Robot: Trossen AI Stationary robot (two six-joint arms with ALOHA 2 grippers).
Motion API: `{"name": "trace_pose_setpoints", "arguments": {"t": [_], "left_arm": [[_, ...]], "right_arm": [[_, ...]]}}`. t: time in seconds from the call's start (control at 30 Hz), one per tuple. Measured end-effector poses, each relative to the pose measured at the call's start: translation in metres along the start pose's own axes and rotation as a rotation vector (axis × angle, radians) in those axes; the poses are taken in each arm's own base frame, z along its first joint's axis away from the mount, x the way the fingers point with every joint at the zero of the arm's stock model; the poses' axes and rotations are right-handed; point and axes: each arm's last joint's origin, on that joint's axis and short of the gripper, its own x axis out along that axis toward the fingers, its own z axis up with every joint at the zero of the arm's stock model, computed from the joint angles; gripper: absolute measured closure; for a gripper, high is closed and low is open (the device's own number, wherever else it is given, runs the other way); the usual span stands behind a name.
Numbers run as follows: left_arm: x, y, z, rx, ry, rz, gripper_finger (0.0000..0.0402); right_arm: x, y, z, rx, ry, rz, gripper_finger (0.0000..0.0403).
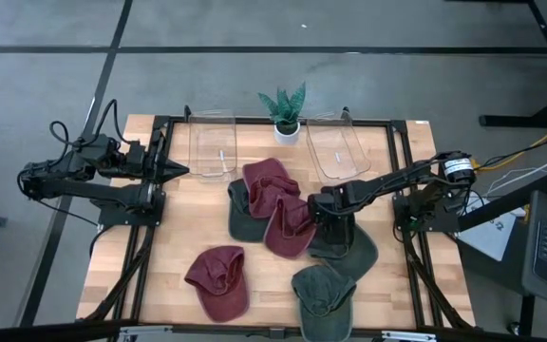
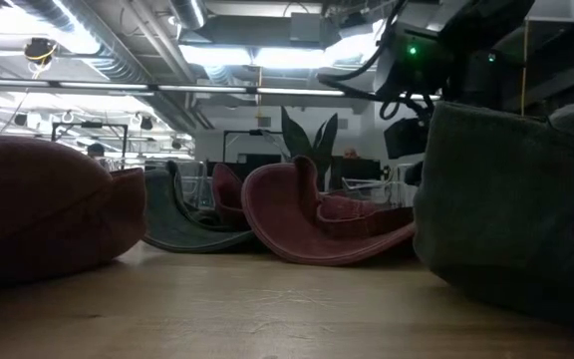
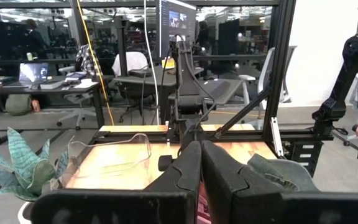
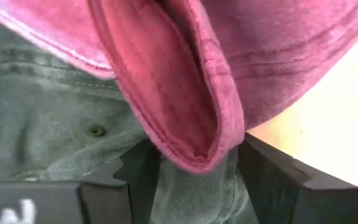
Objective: Pick & Place hat
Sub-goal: Put the middle gray cap into the right bin
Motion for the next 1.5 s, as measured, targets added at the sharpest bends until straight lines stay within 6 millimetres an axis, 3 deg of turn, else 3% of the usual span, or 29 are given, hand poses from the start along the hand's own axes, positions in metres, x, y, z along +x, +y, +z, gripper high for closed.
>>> {"name": "trace_pose_setpoints", "arguments": {"t": [0.43, 0.7, 0.97, 1.17, 1.27, 1.5], "left_arm": [[0.000, 0.000, 0.000, 0.000, 0.000, -0.001, 0.0394], [0.000, 0.000, 0.000, 0.000, 0.000, -0.001, 0.0389], [0.000, 0.000, 0.000, 0.000, 0.000, 0.000, 0.0391], [0.000, 0.000, 0.000, 0.000, 0.000, 0.000, 0.0389], [0.000, 0.000, 0.000, 0.000, 0.000, 0.000, 0.0392], [0.000, 0.000, 0.000, 0.000, 0.000, 0.000, 0.0393]], "right_arm": [[-0.012, 0.002, -0.014, 0.090, 0.091, 0.013, 0.0387], [-0.022, 0.001, -0.023, 0.107, 0.147, -0.026, 0.0339], [-0.032, 0.001, -0.024, 0.033, 0.225, -0.038, 0.0378], [-0.031, 0.001, -0.026, 0.045, 0.233, -0.041, 0.0345], [-0.031, 0.001, -0.027, 0.086, 0.244, -0.047, 0.0332], [-0.032, 0.001, -0.029, 0.264, 0.261, -0.052, 0.0360]]}}
